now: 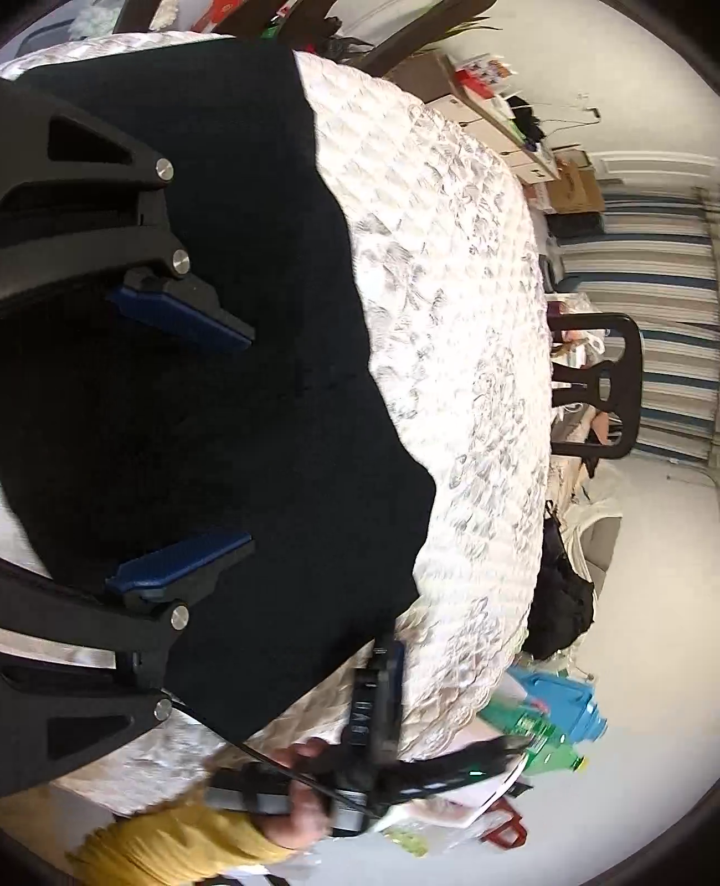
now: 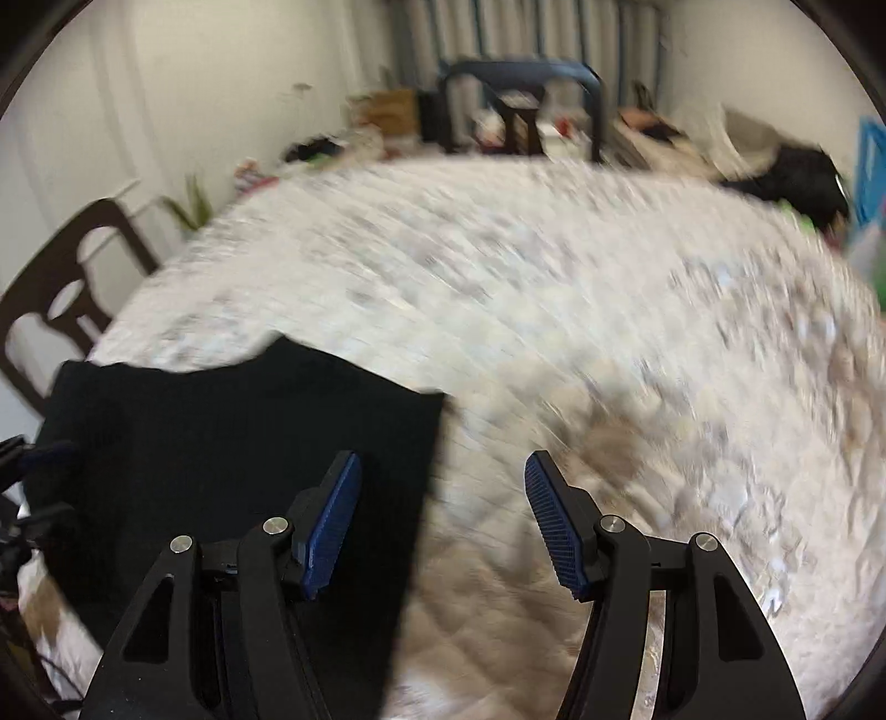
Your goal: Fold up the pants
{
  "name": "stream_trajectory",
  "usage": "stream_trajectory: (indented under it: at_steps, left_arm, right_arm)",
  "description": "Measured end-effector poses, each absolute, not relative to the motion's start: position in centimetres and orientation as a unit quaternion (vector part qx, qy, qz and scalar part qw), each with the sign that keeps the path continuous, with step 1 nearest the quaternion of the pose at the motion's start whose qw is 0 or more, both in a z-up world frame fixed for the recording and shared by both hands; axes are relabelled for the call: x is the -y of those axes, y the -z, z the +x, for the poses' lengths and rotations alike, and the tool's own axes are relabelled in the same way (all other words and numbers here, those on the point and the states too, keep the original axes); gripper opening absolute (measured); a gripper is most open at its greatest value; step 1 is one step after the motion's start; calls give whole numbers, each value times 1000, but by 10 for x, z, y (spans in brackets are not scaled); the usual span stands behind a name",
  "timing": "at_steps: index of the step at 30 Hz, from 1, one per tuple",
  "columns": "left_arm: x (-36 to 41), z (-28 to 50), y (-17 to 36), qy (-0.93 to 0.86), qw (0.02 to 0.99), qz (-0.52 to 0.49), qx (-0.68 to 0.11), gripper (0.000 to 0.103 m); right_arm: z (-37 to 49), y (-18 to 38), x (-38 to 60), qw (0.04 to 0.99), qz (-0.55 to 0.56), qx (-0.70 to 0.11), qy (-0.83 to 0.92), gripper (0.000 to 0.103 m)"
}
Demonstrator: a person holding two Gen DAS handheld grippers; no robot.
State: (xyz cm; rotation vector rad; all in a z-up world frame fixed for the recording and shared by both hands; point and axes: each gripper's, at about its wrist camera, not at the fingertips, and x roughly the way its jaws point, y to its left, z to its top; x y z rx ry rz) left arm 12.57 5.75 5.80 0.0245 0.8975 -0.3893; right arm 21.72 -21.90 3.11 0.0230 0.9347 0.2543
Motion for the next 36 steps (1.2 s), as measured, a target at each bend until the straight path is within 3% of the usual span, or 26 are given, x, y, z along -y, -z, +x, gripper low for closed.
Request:
stream_trajectory:
  at_steps: [5, 8, 9, 11, 15, 16, 20, 25, 29, 36]
  left_arm:
    - [-51, 145, -60, 204, 878, 9, -432, 70]
    - [-47, 149, -55, 207, 876, 7, -436, 70]
    - [-45, 152, -54, 210, 874, 5, -438, 70]
    - [-40, 159, -51, 222, 871, 3, -438, 69]
    - [-42, 179, -44, 184, 880, 3, -438, 69]
    - [-44, 183, -41, 183, 877, -8, -444, 69]
    - [-41, 188, -32, 198, 864, -17, -462, 69]
    - [-38, 187, -31, 191, 870, -5, -455, 69]
    - [-43, 181, -30, 193, 873, -15, -448, 69]
    - [-52, 175, -29, 186, 876, -32, -443, 69]
  right_arm:
    - [224, -26, 232, 875, 83, -440, -181, 59]
    - [234, -24, 221, 877, 70, -436, -189, 55]
    - [237, -25, 218, 876, 66, -437, -195, 47]
    - [245, -24, 212, 866, 76, -446, -214, 42]
    - [253, -25, 216, 863, 92, -447, -218, 13]
    - [252, -26, 219, 863, 99, -444, -218, 12]
    - [240, -36, 230, 880, 101, -416, -205, 11]
    - [251, -21, 228, 869, 94, -445, -196, 12]
    - [251, -28, 227, 872, 57, -453, -179, 26]
    - [242, -55, 173, 871, -42, -415, -259, 26]
